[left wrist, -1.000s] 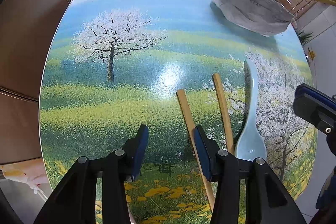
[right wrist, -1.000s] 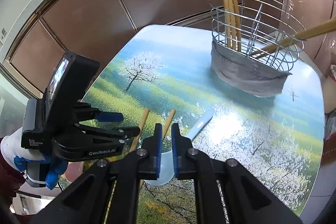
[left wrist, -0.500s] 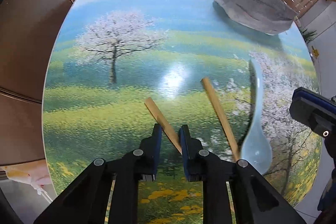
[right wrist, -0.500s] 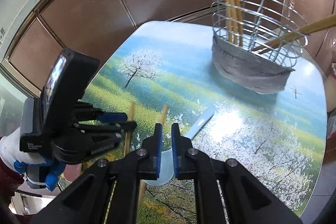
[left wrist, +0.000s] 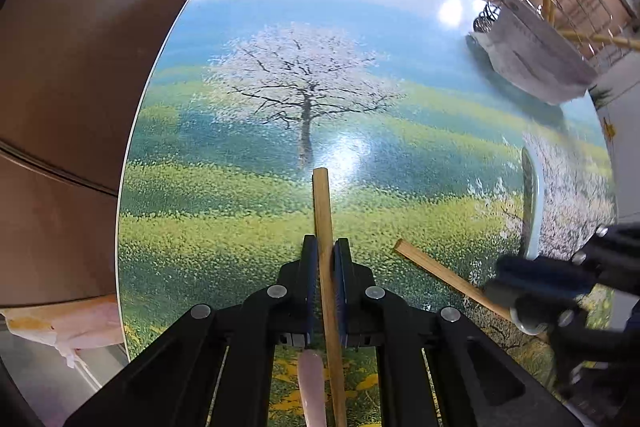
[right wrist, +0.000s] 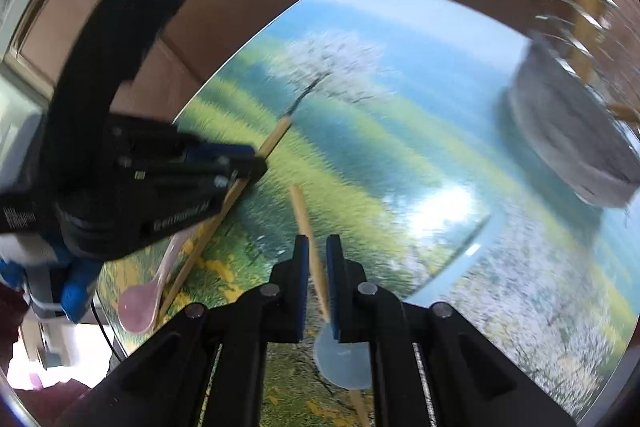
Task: Organize utensils
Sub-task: 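Lift both held chopsticks upright and carry them toward the wire basket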
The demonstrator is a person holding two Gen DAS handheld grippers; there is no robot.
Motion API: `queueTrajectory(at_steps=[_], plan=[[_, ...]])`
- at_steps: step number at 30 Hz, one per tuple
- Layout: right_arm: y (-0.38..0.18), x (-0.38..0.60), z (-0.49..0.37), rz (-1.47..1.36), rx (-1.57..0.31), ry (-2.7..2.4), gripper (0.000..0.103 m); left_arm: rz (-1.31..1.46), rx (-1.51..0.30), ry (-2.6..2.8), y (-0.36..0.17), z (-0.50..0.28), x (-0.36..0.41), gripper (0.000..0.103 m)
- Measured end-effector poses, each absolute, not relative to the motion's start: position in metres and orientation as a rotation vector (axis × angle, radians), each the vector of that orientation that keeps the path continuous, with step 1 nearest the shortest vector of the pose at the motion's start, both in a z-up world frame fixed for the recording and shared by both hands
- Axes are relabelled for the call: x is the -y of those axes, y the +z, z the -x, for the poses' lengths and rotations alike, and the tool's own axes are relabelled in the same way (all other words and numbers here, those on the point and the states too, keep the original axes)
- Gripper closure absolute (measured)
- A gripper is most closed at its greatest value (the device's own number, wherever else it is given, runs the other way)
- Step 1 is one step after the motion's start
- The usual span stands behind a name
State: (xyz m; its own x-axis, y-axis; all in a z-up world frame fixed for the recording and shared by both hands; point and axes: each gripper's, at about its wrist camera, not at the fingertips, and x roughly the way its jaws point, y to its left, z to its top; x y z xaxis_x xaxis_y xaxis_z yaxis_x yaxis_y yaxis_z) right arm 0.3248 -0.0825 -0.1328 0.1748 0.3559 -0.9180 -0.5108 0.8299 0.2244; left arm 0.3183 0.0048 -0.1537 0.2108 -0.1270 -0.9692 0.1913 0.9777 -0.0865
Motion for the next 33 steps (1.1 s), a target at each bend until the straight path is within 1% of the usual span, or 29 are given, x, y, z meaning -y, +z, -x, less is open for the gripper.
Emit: queueTrajectory(at_steps=[14, 17, 33], plan=[[-0.152, 0.045, -0.332, 0.356, -1.303, 0.643, 0.094, 0.018, -1.329, -0.243, -0.158, -0.311, -0.035, 0.096], [-0.160, 0.047, -0.337, 0.395, -1.317, 0.605, 0.096, 0.029, -1.327, -0.250, -0.155, -0.312, -0.046, 0.096], [-0.173, 0.041, -0.351, 0.384, -1.381, 0.632, 0.094, 0.074, -1.330, -0.264, -0.151, -0.310, -0.045, 0.096]])
